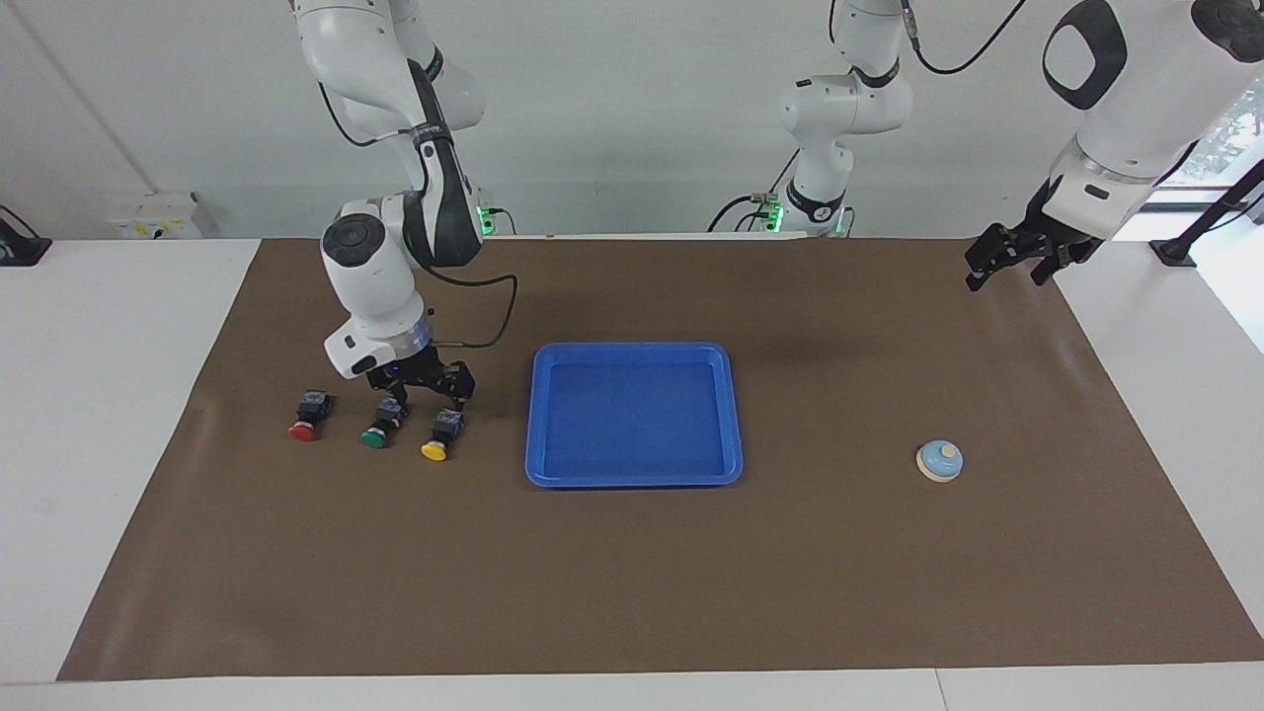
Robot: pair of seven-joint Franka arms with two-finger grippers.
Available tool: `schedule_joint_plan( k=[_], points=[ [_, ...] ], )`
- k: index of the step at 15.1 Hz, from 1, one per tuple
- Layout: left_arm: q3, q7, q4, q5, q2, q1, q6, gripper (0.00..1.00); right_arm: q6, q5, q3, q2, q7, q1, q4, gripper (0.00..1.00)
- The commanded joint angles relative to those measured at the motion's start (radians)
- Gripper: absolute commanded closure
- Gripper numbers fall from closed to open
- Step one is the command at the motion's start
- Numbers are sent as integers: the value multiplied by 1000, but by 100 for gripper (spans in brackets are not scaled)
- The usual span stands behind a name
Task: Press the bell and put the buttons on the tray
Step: 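Grasp the yellow-topped button with the right gripper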
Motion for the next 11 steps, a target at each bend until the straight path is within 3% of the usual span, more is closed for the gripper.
schedule_joint_plan(
  k=[1,6,10,11],
  points=[
    [0,-11,-12,4,-20,1,-8,0,62,-15,0,39,21,-1,-3,0],
    [0,-11,-12,6,-20,1,-8,0,93,-17,0,81,25,0,-2,1],
    [0,-11,-12,4,-20,1,-8,0,95,-17,0,85,23,0,3,16],
    [0,-11,-12,4,-20,1,-8,0,95,-17,0,88,23,0,3,24]
  ],
)
